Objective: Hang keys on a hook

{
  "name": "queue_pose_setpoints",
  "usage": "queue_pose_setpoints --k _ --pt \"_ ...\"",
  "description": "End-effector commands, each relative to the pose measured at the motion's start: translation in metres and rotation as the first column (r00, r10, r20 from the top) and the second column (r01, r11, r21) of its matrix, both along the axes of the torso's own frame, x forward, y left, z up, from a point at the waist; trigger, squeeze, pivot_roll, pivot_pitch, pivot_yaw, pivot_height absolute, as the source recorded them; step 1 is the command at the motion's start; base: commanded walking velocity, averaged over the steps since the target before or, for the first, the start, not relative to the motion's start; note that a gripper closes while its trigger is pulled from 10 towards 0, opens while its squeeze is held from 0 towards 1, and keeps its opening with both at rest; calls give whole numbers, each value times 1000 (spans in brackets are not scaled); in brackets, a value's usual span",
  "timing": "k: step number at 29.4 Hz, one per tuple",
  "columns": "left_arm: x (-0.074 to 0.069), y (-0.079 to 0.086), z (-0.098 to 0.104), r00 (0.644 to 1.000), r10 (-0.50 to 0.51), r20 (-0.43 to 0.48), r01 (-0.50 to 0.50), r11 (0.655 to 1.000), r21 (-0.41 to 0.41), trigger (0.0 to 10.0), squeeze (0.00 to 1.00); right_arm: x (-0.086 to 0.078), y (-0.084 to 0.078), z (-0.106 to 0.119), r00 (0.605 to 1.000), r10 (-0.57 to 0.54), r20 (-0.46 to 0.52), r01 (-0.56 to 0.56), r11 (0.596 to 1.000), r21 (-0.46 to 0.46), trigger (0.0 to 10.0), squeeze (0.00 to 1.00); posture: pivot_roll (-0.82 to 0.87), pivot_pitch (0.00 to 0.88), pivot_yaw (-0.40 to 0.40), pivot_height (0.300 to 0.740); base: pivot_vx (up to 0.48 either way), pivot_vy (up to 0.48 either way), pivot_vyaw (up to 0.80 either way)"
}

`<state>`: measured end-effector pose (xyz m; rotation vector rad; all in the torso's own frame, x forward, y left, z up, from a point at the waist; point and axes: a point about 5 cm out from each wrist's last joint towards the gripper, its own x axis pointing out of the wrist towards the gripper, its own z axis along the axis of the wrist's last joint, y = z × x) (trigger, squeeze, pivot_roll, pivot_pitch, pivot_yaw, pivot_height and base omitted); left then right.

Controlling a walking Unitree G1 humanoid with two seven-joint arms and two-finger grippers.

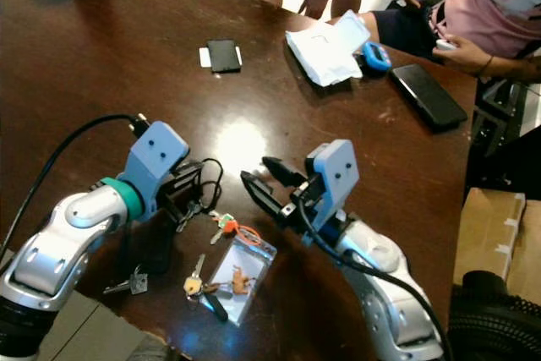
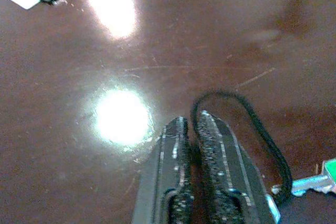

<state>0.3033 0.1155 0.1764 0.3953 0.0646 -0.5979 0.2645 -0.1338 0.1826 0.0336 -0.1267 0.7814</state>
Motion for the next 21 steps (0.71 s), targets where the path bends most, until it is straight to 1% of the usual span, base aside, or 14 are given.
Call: queue_pose_setpoints --k 1,5,9,10,15,18,19,21 --pt "-4 -3 -7 1000 -17 -20 17 1000 13 10000 1000 -3 -2 -3 1000 -8 -9 8 1000 0 10000 0 -34 215 29 740 0 0 0" --pt "-4 -4 -9 999 -20 -25 20 1000 13 10000 1000 -2 -2 -3 1000 -7 -10 7 1000 -1 10000 0 -33 206 28 740 0 0 0" --pt "-3 -3 -10 1000 -20 -21 21 999 35 10000 1000 1 -1 -1 1000 -5 -1 5 1000 1 10000 0 -36 209 19 740 0 0 0" --pt "-3 -4 -11 999 -23 -22 24 999 43 10000 0 2 -1 -1 1000 -4 1 4 1000 2 10000 0 -35 206 16 740 0 0 0" --pt "-7 -6 -12 998 -48 -30 49 998 42 10000 0 2 0 0 1000 3 1 -3 1000 -2 10000 0 -36 203 12 740 0 0 0" --pt "-7 -6 -12 998 -49 -35 49 998 25 10000 0 3 0 0 1000 3 1 -3 1000 -2 10000 0 -37 199 15 740 0 0 0" --pt "-6 -7 -10 998 -52 -46 52 999 -4 10000 0 3 0 -1 1000 2 1 -2 1000 -3 10000 0 -36 200 15 740 0 0 0" --pt "-6 -7 -10 998 -52 -46 52 999 -4 10000 0 3 0 -1 1000 2 1 -2 1000 -3 10000 0 -36 200 15 740 0 0 0"
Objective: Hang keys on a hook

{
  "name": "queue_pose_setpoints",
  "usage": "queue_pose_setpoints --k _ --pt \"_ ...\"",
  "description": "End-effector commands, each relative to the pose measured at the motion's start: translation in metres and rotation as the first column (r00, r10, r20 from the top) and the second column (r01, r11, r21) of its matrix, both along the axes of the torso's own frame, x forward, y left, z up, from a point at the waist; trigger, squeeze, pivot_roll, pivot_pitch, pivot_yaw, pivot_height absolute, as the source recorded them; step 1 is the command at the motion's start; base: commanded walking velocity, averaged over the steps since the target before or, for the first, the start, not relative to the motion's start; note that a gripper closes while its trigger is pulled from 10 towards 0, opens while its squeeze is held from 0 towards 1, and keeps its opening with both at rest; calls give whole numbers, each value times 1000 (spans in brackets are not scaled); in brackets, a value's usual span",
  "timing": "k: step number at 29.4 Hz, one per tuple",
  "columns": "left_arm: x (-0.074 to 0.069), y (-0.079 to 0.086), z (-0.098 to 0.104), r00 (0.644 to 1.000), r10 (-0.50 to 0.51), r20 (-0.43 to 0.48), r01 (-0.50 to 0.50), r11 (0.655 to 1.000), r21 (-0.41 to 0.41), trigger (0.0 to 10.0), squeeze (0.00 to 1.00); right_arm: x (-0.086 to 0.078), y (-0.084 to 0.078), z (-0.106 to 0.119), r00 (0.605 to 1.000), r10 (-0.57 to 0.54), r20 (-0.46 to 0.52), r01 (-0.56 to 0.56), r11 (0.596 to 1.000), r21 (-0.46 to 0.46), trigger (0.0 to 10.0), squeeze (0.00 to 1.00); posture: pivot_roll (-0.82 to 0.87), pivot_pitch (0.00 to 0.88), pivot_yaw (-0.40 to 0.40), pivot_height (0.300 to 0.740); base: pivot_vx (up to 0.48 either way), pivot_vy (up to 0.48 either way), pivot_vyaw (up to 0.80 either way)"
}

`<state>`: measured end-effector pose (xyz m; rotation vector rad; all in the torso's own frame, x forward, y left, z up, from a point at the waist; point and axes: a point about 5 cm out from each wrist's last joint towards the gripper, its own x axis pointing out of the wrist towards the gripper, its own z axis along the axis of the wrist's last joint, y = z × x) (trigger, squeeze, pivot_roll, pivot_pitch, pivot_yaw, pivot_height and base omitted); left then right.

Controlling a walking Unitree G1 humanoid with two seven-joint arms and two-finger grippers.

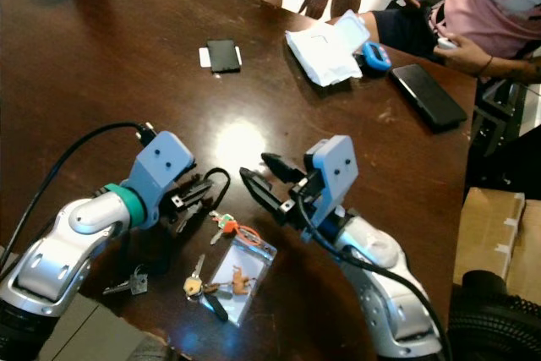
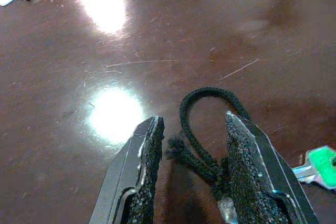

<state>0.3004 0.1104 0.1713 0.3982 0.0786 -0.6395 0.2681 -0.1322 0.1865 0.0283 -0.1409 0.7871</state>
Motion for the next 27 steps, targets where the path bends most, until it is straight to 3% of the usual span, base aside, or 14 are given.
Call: queue_pose_setpoints --k 1,6,27 --pt "-3 -2 -3 999 -15 -37 13 999 -42 10000 0 -1 -1 -5 1000 -5 -14 4 1000 -3 10000 0 -40 202 17 740 0 0 0" --pt "-1 -1 4 998 3 -59 -11 990 -139 10000 0 -2 -2 -7 1000 -9 -18 9 1000 -1 10000 0 -38 206 21 740 0 0 0" --pt "-3 -3 1 1000 -11 -10 11 999 -48 10000 0 -2 -1 -9 1000 -6 -18 6 1000 0 10000 0 -35 176 24 740 0 0 0"
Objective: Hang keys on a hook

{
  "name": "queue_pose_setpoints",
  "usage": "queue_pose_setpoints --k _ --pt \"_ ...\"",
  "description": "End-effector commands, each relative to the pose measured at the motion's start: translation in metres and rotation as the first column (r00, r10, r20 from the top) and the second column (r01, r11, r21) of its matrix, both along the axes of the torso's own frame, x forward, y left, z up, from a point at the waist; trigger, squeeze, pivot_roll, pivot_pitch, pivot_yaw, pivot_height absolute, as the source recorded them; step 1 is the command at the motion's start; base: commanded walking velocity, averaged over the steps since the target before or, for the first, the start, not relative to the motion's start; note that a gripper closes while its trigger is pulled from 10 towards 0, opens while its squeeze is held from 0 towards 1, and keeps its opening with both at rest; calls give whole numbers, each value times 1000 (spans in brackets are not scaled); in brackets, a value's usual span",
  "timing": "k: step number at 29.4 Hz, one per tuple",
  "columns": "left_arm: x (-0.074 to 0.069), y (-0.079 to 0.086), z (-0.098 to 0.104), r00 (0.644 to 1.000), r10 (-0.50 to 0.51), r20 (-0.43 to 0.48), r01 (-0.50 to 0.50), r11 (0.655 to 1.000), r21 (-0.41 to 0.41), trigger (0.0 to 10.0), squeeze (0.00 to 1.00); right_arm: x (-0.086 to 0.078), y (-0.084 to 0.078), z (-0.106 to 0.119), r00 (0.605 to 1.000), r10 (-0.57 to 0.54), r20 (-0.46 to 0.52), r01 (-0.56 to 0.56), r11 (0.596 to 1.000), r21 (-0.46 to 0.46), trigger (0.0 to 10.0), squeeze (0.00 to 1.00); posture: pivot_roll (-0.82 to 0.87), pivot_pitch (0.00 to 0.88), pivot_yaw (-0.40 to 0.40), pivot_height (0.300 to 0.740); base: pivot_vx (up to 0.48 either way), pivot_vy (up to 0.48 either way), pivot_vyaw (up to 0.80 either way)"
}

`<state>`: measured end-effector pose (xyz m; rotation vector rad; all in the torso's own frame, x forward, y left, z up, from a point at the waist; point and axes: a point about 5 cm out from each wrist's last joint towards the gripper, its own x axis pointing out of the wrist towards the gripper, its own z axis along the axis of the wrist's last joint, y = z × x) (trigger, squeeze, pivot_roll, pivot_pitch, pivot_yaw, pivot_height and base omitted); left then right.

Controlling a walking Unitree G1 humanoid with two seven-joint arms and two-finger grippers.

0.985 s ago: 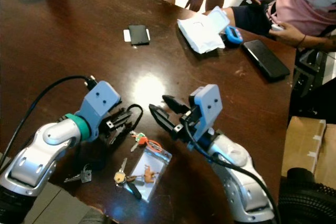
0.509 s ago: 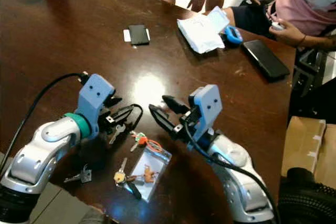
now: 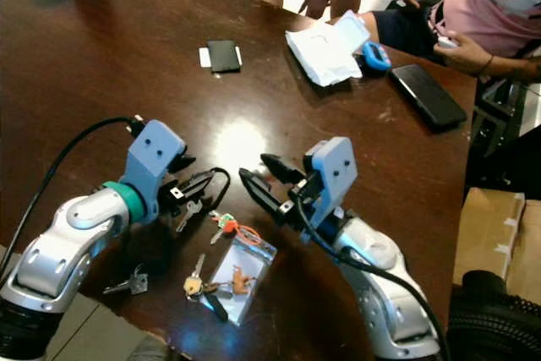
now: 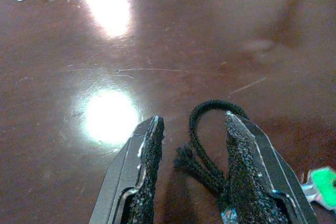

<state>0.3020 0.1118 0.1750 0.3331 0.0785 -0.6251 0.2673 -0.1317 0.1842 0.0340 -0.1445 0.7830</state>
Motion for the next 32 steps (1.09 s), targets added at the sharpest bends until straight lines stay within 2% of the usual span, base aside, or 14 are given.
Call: queue_pose_setpoints --k 1,5,6,7,8,11,17,20,23,26,27,28,29,32 --pt "-5 -4 -2 1000 -30 7 30 999 13 10000 0 -1 -1 -7 1000 -3 -19 3 1000 -7 10000 0 -35 176 24 740 0 0 0" --pt "-6 -4 -8 999 -40 -33 41 999 24 10000 0 -1 -1 -7 1000 -3 -17 3 1000 -6 10000 0 -33 171 28 740 0 0 0" --pt "-3 -2 -10 997 -19 -78 18 1000 -18 10000 0 0 -1 -7 1000 -4 -17 4 1000 -5 10000 0 -29 170 30 740 0 0 0" --pt "-3 -2 -10 997 -19 -78 18 1000 -18 10000 0 0 -1 -7 1000 -4 -17 4 1000 -5 10000 0 -29 170 30 740 0 0 0" --pt "1 2 -13 994 22 -111 -26 999 -34 10000 0 -1 -1 -7 1000 -5 -18 5 1000 -6 10000 0 -27 171 31 740 0 0 0" --pt "8 10 -16 988 85 -132 -90 995 -32 10000 0 -1 -1 -8 1000 -6 -21 6 1000 -6 10000 0 -26 171 31 740 0 0 0" --pt "10 12 -17 987 99 -130 -103 994 -23 10000 0 -1 -1 -9 1000 -6 -21 6 1000 -6 10000 0 -26 171 31 740 0 0 0" --pt "7 14 -19 991 84 -107 -80 996 42 10000 0 -1 -1 -9 1000 -6 -20 6 1000 -5 10000 0 -27 169 32 740 0 0 0" --pt "6 14 -19 992 79 -101 -73 995 61 10000 0 -1 -1 -9 1000 -6 -20 6 1000 -5 10000 0 -26 170 32 740 0 0 0" --pt "6 13 -17 992 72 -104 -68 997 43 10000 0 0 -1 -9 1000 -7 -19 7 1000 -5 10000 0 -25 170 32 740 0 0 0" --pt "6 12 -14 991 70 -112 -69 998 7 10000 0 0 -1 -8 1000 -7 -18 7 1000 -4 10000 0 -27 174 30 740 0 0 0" --pt "6 12 -14 991 70 -112 -69 998 7 10000 0 0 -1 -8 1000 -7 -18 7 1000 -4 10000 0 -27 174 30 740 0 0 0" --pt "6 11 -9 991 62 -117 -67 997 -37 10000 0 0 -1 -9 1000 -7 -21 7 1000 -4 10000 0 -21 178 27 740 0 0 0" --pt "8 11 -6 991 60 -118 -68 996 -59 10000 0 0 -1 -10 1000 -4 -21 4 1000 -8 10000 0 -21 164 32 740 0 0 0"
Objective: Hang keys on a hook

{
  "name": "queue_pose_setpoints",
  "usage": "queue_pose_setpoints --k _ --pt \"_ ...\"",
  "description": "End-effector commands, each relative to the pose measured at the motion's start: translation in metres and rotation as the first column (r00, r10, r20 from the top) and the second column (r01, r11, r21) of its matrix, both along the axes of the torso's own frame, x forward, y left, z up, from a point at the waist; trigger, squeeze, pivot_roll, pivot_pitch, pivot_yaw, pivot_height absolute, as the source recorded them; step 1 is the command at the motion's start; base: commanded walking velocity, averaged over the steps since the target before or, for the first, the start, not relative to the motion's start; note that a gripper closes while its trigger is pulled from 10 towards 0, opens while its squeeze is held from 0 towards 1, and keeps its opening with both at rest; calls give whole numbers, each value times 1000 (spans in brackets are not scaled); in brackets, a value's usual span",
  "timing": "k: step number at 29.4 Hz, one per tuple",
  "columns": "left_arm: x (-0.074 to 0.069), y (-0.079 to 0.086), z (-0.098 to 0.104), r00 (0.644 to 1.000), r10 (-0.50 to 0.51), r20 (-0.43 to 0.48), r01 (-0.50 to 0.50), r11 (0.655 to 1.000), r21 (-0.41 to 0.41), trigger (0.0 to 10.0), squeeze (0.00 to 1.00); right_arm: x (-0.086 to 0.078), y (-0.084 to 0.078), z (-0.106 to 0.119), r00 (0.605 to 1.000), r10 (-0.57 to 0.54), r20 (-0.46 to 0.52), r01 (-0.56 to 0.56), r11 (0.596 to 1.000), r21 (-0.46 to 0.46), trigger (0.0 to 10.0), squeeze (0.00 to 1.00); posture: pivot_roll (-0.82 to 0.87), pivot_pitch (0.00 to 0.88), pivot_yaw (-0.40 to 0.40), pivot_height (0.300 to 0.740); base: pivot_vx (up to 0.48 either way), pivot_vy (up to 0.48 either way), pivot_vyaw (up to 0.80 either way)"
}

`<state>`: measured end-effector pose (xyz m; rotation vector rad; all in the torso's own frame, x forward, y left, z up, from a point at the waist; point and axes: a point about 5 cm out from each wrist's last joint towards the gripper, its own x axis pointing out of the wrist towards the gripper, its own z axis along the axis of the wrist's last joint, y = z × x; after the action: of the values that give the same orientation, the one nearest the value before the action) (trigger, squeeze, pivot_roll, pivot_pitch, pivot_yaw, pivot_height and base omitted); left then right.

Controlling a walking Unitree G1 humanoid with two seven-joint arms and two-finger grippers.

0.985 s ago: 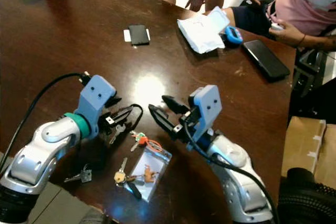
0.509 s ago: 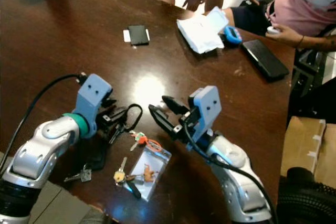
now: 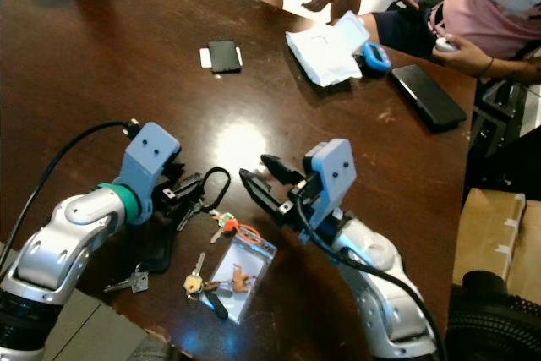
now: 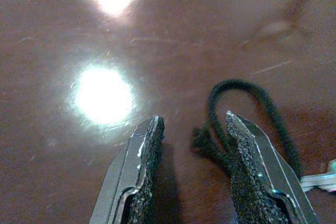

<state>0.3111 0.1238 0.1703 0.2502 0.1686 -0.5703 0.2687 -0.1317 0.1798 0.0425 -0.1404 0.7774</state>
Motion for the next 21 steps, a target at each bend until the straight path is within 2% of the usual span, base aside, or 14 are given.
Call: queue_pose_setpoints --k 1,5,7,12,13,17,20,21 --pt "0 -1 1 1000 -6 -12 6 1000 -18 10000 0 -1 0 -5 1000 4 -12 -4 1000 -15 10000 0 -23 171 29 740 0 0 0" --pt "1 0 2 1000 -4 -11 3 1000 -17 10000 0 0 0 -6 1000 4 -13 -4 1000 -19 10000 0 -17 163 32 740 0 0 0" --pt "-2 -2 3 1000 -6 -22 5 1000 -15 10000 0 0 -1 -4 1000 1 -12 -1 1000 -7 10000 0 -14 197 26 740 0 0 0" --pt "-2 -3 -3 999 17 -49 -17 1000 -7 10000 0 -1 -1 -6 1000 0 -17 0 1000 -14 10000 0 -14 178 33 740 0 0 0" --pt "0 -3 -5 997 52 -59 -52 999 -6 10000 0 -1 -1 -7 1000 -4 -19 3 1000 -17 10000 0 -13 186 31 740 0 0 0" --pt "0 -3 -5 997 52 -59 -52 999 -6 10000 0 -1 -1 -7 1000 -4 -19 3 1000 -17 10000 0 -13 186 31 740 0 0 0" --pt "4 -5 -5 996 71 -59 -71 997 4 10000 0 0 -1 -8 1000 -5 -20 5 1000 -17 10000 0 -9 183 33 740 0 0 0" --pt "8 -9 1 997 63 -48 -63 998 -5 10000 0 1 -2 -6 1000 -8 -16 8 1000 -10 10000 0 -12 204 31 740 0 0 0"
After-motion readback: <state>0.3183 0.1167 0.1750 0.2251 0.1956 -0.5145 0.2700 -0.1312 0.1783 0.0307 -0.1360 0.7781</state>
